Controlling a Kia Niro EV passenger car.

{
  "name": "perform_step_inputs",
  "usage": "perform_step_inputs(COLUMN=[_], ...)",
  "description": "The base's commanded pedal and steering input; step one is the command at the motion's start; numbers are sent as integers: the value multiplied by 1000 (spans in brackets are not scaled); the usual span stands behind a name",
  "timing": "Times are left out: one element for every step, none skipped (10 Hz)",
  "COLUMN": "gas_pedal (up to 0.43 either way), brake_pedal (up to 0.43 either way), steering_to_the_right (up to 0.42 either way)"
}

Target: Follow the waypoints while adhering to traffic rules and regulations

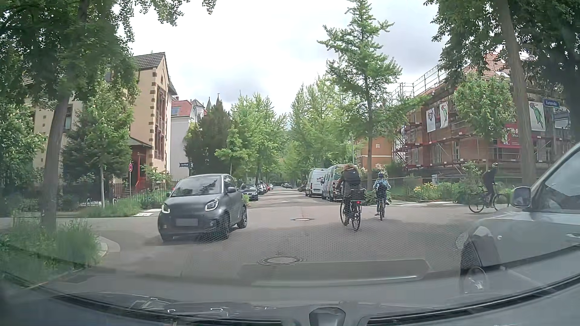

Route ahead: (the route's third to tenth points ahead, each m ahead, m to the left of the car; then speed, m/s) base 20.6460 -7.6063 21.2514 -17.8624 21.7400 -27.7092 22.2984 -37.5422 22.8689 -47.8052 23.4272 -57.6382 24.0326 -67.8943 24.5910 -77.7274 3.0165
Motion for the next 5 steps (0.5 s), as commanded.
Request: perform_step_inputs(gas_pedal=[0, 0, 0, 0, 0], brake_pedal=[0, 0, 0, 0, 0], steering_to_the_right=[36, 36, 40, 46, 53])
